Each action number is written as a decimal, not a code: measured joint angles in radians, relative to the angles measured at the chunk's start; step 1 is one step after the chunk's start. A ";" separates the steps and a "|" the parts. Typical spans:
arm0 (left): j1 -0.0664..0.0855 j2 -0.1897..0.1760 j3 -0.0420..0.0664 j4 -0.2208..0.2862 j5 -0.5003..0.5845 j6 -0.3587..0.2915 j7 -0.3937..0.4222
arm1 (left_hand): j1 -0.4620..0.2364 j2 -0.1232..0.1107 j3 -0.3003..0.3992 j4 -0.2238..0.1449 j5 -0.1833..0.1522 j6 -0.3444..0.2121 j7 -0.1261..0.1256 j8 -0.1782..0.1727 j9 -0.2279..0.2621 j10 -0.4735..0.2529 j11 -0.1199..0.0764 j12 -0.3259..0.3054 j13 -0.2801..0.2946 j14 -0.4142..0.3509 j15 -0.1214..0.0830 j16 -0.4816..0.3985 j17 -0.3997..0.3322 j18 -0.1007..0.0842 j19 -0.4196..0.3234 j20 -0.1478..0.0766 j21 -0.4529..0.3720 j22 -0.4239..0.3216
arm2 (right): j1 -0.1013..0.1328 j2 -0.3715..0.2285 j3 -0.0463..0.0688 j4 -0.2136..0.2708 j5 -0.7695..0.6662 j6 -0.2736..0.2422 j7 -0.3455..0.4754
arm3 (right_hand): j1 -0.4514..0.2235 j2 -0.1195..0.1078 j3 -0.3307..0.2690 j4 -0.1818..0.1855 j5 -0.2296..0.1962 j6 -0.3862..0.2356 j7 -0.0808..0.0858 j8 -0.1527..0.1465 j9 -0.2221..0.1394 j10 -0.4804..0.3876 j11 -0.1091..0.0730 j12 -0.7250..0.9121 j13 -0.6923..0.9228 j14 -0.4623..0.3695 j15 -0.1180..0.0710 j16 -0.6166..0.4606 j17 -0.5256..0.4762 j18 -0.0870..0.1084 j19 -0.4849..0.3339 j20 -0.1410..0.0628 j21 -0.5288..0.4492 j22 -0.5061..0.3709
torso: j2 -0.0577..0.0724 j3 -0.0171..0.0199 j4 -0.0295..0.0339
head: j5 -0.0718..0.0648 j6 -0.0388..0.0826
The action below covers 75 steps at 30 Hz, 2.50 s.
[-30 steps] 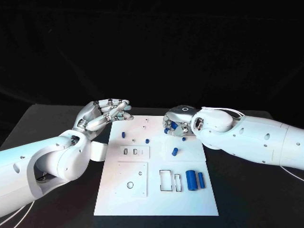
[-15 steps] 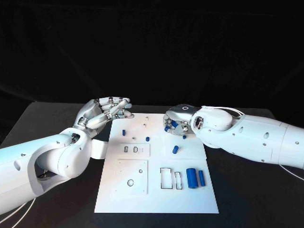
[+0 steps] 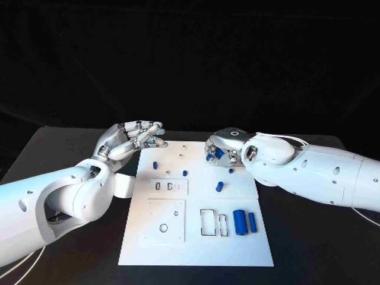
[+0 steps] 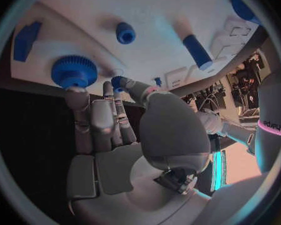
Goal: Assemble the parts on the task board
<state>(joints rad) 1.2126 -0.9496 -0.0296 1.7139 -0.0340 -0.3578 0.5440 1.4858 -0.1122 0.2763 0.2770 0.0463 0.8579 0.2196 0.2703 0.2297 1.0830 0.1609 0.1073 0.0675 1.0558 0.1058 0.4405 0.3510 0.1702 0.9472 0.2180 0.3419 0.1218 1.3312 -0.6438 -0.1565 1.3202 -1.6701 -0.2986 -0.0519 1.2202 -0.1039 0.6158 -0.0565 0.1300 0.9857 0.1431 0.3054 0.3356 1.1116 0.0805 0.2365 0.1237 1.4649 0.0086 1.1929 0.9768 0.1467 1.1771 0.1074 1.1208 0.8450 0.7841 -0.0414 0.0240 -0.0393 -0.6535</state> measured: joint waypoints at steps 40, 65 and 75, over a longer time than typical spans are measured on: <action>0.000 0.018 0.000 -0.013 0.008 0.008 -0.004 | 0.000 0.000 0.008 -0.003 0.000 0.000 0.000 0.000 0.000 -0.004 0.004 0.000 0.000 -0.003 0.003 0.000 0.004 0.000 0.000 0.000 0.000 -0.002 | 0.002 0.185 0.021 -0.177 0.034 -0.157 -0.025 | -0.007 -0.007 0.003 0.013 0.001 -0.003 0.000 0.006 0.001 0.000 0.001 0.000 -0.004 0.000 0.000 0.019 0.016 0.000 0.010 -0.003 0.015 0.025 | 0.023 -0.0124 0.0271 | 0.001 0.031; 0.000 0.020 0.001 -0.017 0.009 0.009 -0.005 | 0.000 0.000 0.008 -0.003 0.000 0.000 0.000 0.000 0.000 -0.004 0.003 0.000 0.000 -0.003 0.003 0.000 0.004 0.000 0.000 0.000 0.000 -0.002 | -0.005 0.180 0.022 -0.163 0.046 -0.153 -0.024 | -0.012 -0.013 0.005 0.017 -0.001 -0.011 0.002 0.008 0.034 0.000 0.001 0.000 -0.005 0.000 0.000 0.019 0.015 0.000 0.010 -0.003 0.015 0.026 | 0.029 -0.0131 0.0273 | 0.002 0.021; 0.001 0.020 0.001 -0.018 0.009 0.009 -0.008 | 0.000 0.000 0.011 -0.005 0.000 0.000 0.000 0.000 0.000 -0.003 0.003 -0.006 0.000 -0.007 0.000 0.000 0.007 0.000 0.000 0.000 0.000 -0.003 | -0.007 0.182 0.022 -0.171 0.048 -0.153 -0.024 | -0.021 -0.022 0.008 0.025 -0.001 -0.031 0.012 0.008 0.045 -0.015 0.012 -0.007 -0.013 0.000 0.000 0.019 0.004 0.000 0.010 -0.003 0.013 0.019 | 0.029 -0.0136 0.0272 | 0.001 0.019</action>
<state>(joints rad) 1.2132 -0.9300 -0.0286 1.6955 -0.0253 -0.3487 0.5362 1.4858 -0.1122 0.2873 0.2716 0.0463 0.8580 0.2196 0.2703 0.2295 1.0795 0.1644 0.1013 0.0675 1.0486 0.1056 0.4405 0.3578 0.1701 0.9471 0.2180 0.3419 0.1192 1.3247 -0.4620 -0.1340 1.1495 -1.6222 -0.4513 -0.0762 1.1987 -0.1258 0.6241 -0.0310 0.1289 0.9546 0.1549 0.3134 0.3809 1.0970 0.0927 0.2296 0.1105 1.4649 0.0088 1.2122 0.9809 0.1470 1.1870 0.1044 1.1343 0.8638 0.8134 -0.0550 0.0512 -0.0386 -0.6341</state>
